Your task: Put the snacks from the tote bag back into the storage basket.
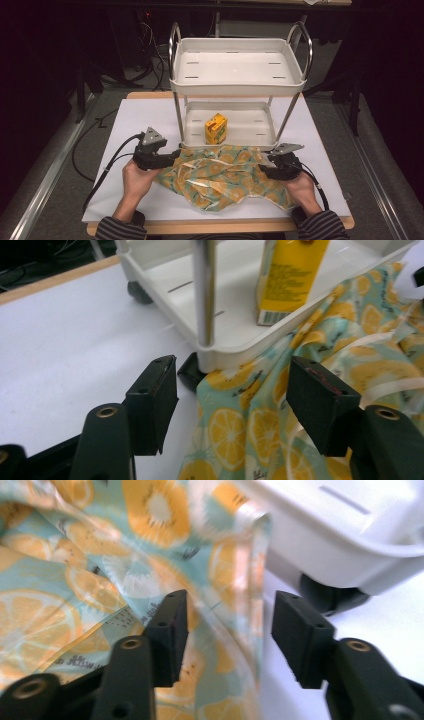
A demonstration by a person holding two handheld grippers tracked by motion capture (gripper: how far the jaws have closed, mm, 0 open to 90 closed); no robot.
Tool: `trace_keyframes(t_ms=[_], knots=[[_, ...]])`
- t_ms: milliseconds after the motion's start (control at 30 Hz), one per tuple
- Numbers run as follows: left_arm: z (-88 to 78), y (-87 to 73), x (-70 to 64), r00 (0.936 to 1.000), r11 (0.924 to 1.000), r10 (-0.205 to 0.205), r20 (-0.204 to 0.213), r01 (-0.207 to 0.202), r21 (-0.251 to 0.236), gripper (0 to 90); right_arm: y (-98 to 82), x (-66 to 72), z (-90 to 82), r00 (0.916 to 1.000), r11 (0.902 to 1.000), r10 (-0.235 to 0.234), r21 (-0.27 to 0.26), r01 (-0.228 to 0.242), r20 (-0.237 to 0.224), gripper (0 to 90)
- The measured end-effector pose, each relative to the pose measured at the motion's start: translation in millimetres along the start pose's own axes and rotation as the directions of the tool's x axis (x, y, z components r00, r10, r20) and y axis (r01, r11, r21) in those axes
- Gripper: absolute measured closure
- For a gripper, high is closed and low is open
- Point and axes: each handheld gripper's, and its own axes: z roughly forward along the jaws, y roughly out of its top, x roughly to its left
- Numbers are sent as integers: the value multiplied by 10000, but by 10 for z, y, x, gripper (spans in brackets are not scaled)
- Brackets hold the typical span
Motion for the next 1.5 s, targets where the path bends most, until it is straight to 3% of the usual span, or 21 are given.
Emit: trace_keyframes(t_ms=[333, 467, 767, 967, 1133, 1233, 1367, 1400, 1500], knots=[[-3, -27, 131, 9996, 9997, -212, -187, 210, -94, 374, -72, -186, -324, 9952, 9898, 965, -1066, -942, 168, 573], [0, -31, 168, 9989, 9992, -359, -305, 353, -170, 375, -99, -228, -356, 9932, 9891, 1138, -973, -1108, 255, 578], [24, -45, 251, 9972, 9992, -242, -702, 218, -336, 384, -151, -322, -406, 9868, 9820, 1490, -1269, -1401, 635, 581], [34, -37, 336, 9954, 9988, -348, -889, 315, -382, 384, -198, -416, -401, 9763, 9736, 2015, -1250, -1908, 792, 582], [37, -30, 366, 9946, 9982, -469, -926, 433, -407, 381, -238, -488, -435, 9716, 9692, 2179, -1374, -2043, 926, 582], [60, -50, 426, 9927, 9984, -432, -1126, 388, -402, 376, -294, -585, -426, 9623, 9624, 2508, -1338, -2363, 1048, 582], [69, -50, 514, 9888, 9969, -719, -1306, 670, -417, 375, -346, -661, -416, 9530, 9571, 2752, -1291, -2593, 1264, 582], [68, -47, 524, 9883, 9963, -783, -1312, 729, -451, 376, -354, -680, -413, 9548, 9601, 2649, -1283, -2483, 1347, 582], [67, -48, 545, 9873, 9962, -787, -1378, 728, -476, 374, -364, -692, -401, 9495, 9569, 2795, -1224, -2632, 1429, 582]])
